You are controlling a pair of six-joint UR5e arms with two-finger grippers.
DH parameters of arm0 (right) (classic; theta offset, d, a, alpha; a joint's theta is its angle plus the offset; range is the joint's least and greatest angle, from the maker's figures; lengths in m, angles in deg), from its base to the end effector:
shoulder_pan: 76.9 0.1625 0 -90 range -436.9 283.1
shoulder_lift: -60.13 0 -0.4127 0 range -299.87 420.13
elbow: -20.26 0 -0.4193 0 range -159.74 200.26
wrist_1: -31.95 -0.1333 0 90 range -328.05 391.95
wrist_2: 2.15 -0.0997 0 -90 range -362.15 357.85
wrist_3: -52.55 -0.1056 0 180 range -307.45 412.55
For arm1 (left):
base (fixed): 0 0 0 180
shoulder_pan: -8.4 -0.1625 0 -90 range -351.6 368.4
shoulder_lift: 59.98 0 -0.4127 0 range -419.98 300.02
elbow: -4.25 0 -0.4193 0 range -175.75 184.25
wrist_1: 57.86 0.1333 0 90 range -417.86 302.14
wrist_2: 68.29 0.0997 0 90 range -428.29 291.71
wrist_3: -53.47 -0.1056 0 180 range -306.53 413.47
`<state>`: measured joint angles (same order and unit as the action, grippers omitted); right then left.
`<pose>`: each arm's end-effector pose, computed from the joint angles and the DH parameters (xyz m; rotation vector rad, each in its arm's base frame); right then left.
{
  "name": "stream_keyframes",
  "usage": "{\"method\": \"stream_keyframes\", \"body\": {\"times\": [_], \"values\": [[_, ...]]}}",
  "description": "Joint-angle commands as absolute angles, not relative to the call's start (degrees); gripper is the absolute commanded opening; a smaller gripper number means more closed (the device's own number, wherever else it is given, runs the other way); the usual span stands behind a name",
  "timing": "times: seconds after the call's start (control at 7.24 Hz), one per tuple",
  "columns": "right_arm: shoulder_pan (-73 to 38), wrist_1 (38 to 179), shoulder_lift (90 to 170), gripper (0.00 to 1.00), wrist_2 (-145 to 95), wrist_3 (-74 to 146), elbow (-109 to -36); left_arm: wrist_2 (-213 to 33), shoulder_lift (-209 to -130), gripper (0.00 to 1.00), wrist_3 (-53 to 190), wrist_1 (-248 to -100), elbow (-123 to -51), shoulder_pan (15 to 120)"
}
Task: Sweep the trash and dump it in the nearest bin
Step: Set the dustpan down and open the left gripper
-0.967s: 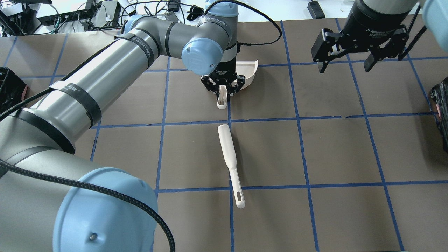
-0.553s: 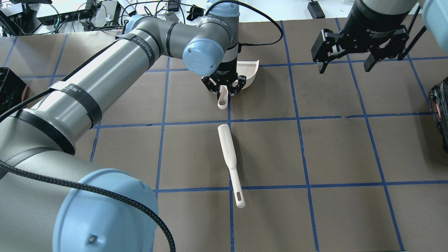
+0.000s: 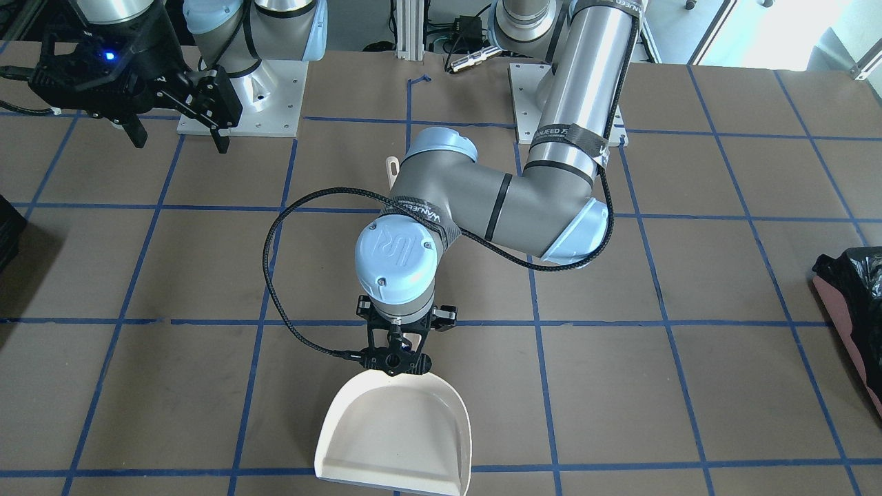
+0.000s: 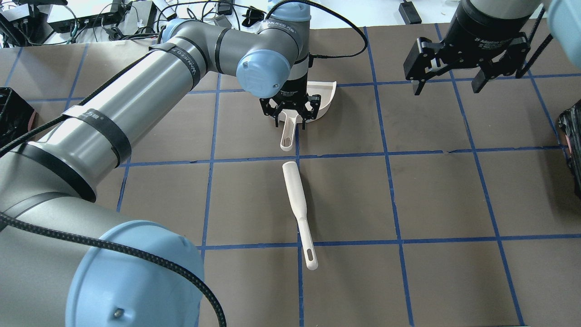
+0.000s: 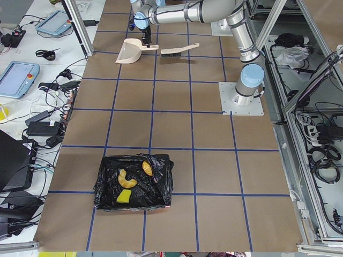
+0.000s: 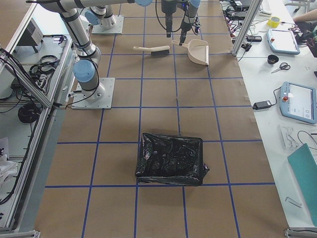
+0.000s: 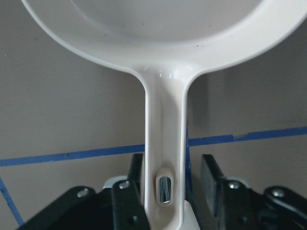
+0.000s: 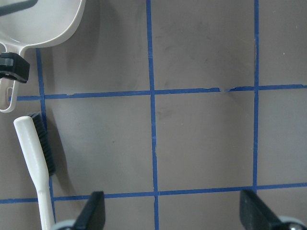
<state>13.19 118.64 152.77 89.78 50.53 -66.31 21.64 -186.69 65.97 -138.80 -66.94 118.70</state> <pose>0.1305 -0.5024 0.5185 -0.0536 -3.1074 0.0758 -0.3777 -0.6365 0.2448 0.2101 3.0836 0.2297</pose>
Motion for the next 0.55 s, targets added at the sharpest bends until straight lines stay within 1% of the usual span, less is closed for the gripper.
{"method": "stream_keyframes", "body": {"times": [0.0, 0.41], "values": [[13.19, 118.52, 152.77, 1.00, 89.78, 50.53, -66.40, 22.68, -185.14, 1.00, 65.68, -138.37, -66.86, 118.70], [13.27, 118.52, 152.77, 1.00, 89.78, 50.53, -66.49, 23.20, -182.51, 1.00, 65.33, -138.37, -67.29, 117.83]]}}
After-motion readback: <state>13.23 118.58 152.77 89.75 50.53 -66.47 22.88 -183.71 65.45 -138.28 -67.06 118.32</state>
